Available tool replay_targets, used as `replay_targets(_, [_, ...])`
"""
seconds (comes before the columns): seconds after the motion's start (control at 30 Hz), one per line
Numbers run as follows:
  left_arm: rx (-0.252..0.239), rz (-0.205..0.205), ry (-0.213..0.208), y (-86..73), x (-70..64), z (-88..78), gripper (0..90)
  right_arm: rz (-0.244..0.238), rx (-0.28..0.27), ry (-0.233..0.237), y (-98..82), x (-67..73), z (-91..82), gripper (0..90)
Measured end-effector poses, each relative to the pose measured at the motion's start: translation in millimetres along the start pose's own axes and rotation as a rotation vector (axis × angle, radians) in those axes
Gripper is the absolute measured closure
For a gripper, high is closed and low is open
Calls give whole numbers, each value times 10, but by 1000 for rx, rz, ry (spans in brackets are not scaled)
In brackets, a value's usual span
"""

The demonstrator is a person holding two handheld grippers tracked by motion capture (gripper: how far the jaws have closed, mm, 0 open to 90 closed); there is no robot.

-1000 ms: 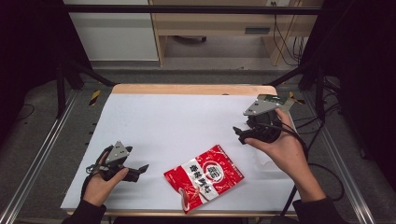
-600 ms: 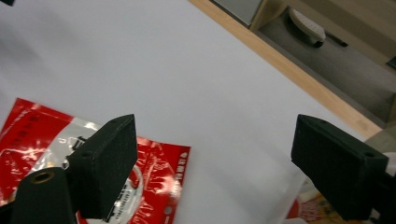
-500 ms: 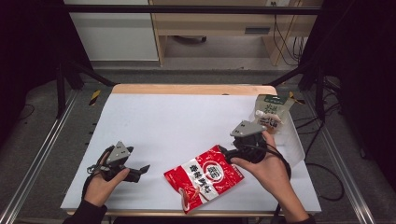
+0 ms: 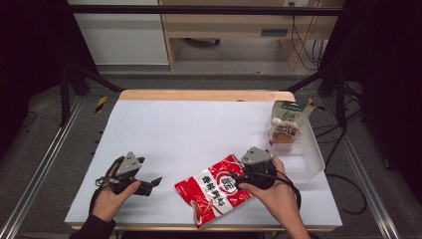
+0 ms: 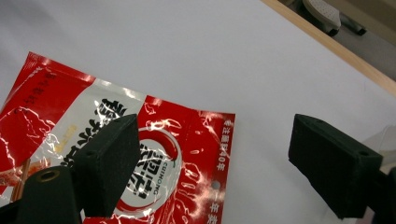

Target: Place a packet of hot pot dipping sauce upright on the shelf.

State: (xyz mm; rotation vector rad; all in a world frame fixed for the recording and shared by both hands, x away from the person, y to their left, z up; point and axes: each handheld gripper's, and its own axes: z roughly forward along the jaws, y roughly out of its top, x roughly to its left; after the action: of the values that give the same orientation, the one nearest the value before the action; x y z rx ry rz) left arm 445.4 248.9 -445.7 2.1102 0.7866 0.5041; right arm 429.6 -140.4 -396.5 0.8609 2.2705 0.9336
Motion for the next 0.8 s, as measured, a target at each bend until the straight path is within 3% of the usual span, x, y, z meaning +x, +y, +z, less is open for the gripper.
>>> replay_targets(0.23, [-3, 3, -8, 1, -21, -2, 59, 60, 5, 44, -304, 132, -22, 151])
replay_targets(0.37, [-9, 0, -10, 5, -19, -6, 59, 62, 23, 3, -438, 151, -14, 149])
replay_targets(0.43, [-1, 3, -13, 8, -23, 6, 59, 70, 28, 13, -503, 170, -36, 138])
replay_targets(0.57, [3, 13, -20, 18, -52, 12, 59, 102, 16, 14, -618, 133, -104, 121])
replay_targets(0.8, [5, 19, -33, 20, -65, 18, 59, 130, 46, 33, -787, 79, -114, 113])
